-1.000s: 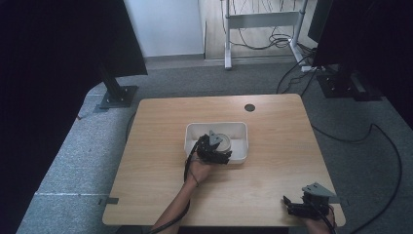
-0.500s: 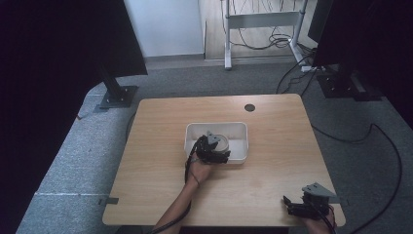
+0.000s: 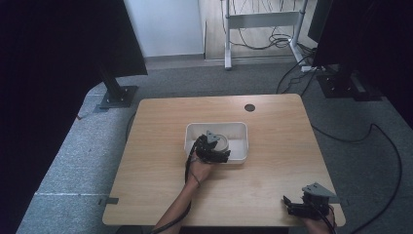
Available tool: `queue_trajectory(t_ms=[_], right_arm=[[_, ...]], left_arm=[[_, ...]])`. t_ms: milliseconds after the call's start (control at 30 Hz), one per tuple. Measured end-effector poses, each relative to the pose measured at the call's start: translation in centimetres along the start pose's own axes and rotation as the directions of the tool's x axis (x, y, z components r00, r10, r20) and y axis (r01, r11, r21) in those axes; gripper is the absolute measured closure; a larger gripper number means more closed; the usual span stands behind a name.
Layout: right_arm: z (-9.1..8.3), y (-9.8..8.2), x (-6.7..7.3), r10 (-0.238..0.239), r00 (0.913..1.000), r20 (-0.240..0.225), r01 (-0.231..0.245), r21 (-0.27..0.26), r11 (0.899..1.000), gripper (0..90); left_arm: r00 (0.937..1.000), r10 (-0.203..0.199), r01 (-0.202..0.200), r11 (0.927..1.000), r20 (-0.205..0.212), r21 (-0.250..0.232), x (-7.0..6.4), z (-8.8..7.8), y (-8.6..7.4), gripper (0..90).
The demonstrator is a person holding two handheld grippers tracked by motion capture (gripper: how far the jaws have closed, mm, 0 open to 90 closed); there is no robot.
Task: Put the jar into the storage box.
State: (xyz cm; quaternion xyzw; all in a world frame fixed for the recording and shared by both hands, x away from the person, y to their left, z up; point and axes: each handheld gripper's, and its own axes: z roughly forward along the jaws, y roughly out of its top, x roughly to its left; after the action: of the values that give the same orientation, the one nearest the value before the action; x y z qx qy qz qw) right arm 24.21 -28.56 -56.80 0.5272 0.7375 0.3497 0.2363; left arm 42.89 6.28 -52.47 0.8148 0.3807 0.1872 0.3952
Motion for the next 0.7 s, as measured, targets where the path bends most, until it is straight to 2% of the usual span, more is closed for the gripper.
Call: queue_trajectory(t_ms=[400, 700], right_arm=[[0.0, 0.0, 0.0, 0.000, 1.0000, 0.000, 0.000, 0.000, 1.000, 0.1], [0.0, 0.0, 0.0, 0.000, 1.0000, 0.001, 0.000, 0.000, 1.000, 0.1]], left_arm=[[0.9999, 0.011, -0.011, 0.9999, 0.001, -0.008, -0.1, -1.1, 0.6, 4.4], [0.9999, 0.013, -0.013, 0.9992, 0.011, -0.039, 0.1, -2.5, 1.2, 4.3]])
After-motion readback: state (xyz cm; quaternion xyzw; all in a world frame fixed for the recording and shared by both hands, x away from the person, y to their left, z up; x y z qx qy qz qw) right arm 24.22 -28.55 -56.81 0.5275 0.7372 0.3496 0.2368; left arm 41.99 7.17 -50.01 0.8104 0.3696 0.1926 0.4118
